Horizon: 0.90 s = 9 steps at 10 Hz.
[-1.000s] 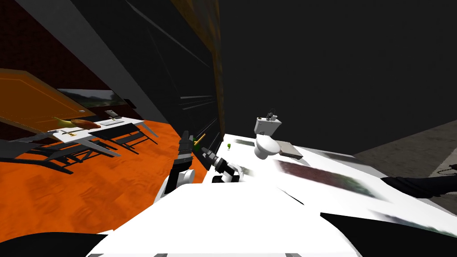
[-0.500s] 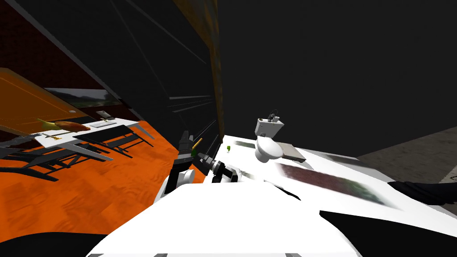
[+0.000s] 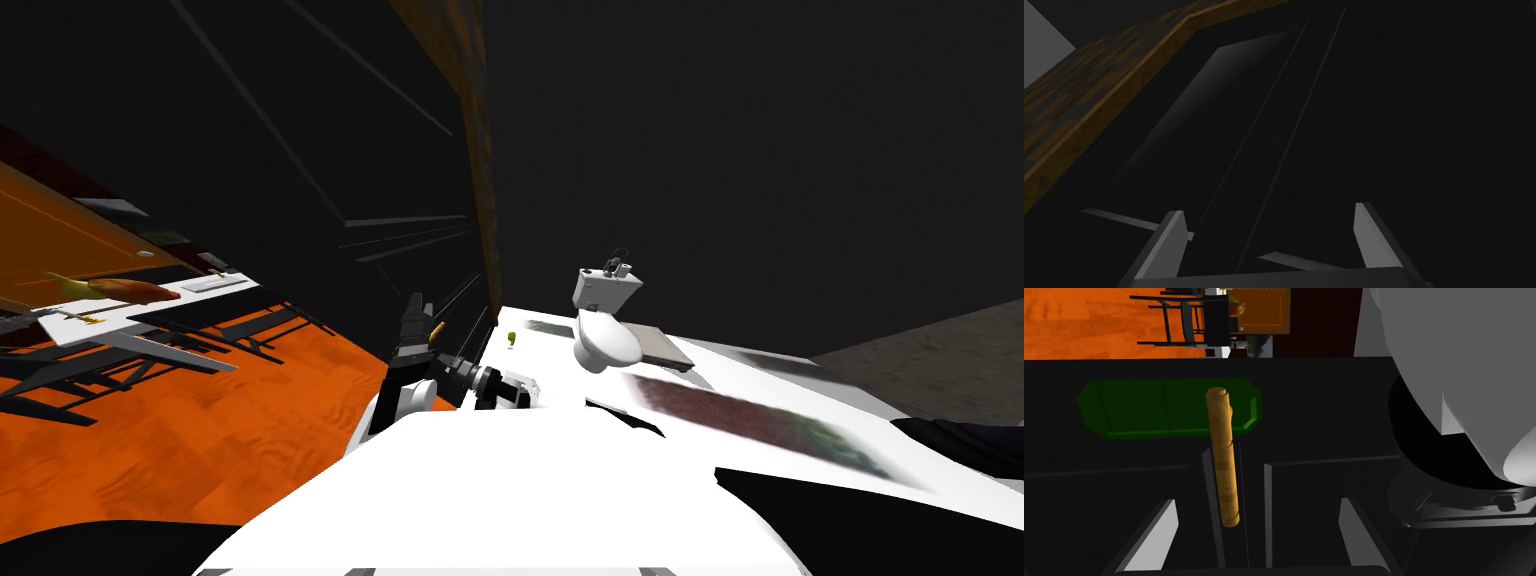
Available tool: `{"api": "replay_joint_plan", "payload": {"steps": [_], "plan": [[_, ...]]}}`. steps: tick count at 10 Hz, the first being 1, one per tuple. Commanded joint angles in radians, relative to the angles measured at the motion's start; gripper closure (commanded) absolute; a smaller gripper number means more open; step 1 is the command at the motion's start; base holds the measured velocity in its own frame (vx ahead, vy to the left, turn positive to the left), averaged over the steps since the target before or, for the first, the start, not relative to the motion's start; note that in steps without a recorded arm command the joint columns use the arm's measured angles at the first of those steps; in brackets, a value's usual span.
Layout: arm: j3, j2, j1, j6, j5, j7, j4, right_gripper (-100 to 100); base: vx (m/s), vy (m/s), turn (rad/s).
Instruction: Push the door open
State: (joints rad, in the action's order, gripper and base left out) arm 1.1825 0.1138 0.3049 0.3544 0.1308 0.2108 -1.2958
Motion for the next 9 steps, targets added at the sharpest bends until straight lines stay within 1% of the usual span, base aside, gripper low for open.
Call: {"api": "replay_joint_plan", "payload": {"steps": [1, 4, 5, 6, 9], "plan": [[0.028, 0.002, 0.021, 0.003, 0.004, 0.009, 0.027, -100, 0.198, -0.004, -0.016], [0.079, 0.000, 0.056, 0.003, 0.009, 0.022, 0.074, -100, 0.171, -0.017, -0.012], [0.068, 0.004, 0.048, -0.001, 0.008, 0.019, 0.056, -100, 0.066, -0.002, -0.002], [0.065, -0.002, 0.045, 0.000, 0.007, 0.018, 0.065, -100, 0.076, 0.112, 0.050], [0.057, -0.012, 0.040, 0.003, 0.005, 0.014, 0.080, -100, 0.054, 0.198, 0.032]]}}
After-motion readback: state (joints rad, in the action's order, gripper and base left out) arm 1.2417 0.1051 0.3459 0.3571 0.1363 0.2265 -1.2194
